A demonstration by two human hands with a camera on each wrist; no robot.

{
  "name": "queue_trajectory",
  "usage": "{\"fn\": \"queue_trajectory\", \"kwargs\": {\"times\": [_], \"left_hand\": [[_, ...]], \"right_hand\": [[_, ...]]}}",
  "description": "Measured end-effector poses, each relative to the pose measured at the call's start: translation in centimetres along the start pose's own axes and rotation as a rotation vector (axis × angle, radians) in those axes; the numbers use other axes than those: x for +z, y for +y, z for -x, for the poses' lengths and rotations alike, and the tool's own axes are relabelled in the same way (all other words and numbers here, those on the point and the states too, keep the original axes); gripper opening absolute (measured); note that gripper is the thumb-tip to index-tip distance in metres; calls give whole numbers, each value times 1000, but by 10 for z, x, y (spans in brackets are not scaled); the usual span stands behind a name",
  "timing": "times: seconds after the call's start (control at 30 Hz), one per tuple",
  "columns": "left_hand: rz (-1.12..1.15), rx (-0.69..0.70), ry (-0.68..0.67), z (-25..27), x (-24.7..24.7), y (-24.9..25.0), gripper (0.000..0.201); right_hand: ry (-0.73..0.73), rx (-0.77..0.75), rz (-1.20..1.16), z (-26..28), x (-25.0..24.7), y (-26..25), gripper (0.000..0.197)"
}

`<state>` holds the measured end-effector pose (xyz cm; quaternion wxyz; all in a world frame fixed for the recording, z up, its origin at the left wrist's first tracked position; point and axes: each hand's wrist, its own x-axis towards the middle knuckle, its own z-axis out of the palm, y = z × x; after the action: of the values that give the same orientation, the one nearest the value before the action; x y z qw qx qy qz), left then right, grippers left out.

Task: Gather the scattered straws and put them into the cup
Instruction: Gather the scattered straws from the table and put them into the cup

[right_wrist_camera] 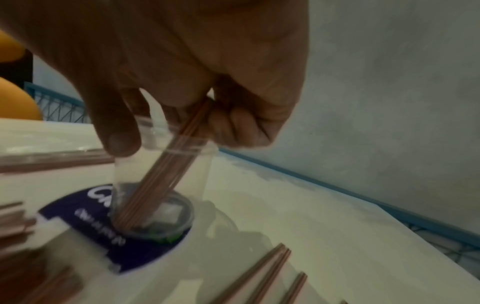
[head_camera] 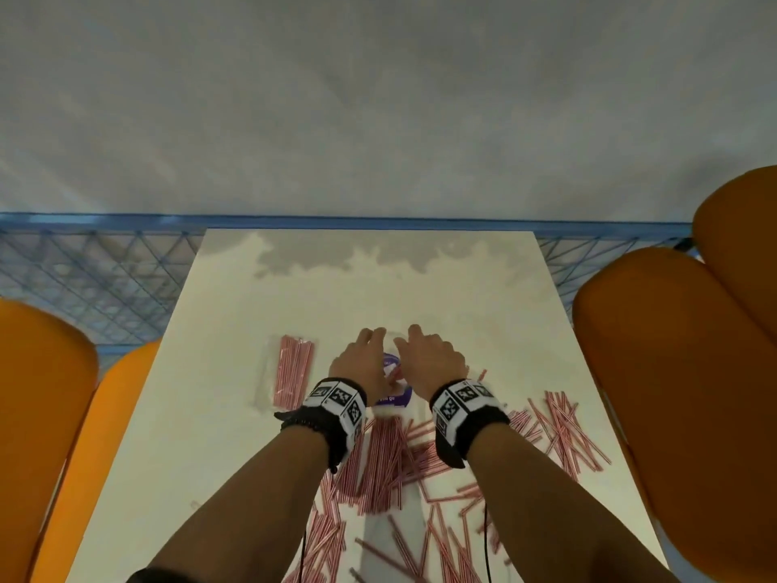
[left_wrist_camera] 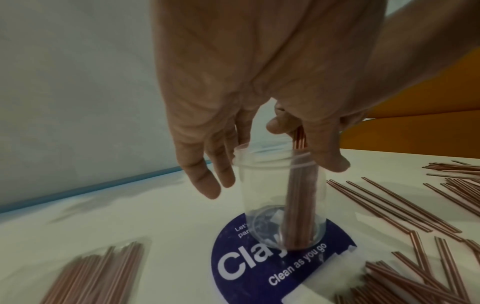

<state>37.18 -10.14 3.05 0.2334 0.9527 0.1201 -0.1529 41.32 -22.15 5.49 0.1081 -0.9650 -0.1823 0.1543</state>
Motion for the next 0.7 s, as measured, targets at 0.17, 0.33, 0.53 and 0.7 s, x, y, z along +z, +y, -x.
{"fn": "queue_trajectory", "kwargs": {"times": [0.17, 0.33, 0.53, 0.7], "left_hand": [[89, 44, 73, 33, -16, -11, 101], [210, 28, 120, 110, -16, -76, 17], [-76, -132, -41, 217, 43, -173, 45], [-131, -142, 210, 257, 79, -211, 23]], "right_hand": [[160, -14, -98, 36, -20, 3, 17], [-199, -246, -101, 133, 16, 28, 15], [-731, -414, 39, 244, 88, 44, 19], [-574, -397, -28, 251, 98, 47, 22]]}}
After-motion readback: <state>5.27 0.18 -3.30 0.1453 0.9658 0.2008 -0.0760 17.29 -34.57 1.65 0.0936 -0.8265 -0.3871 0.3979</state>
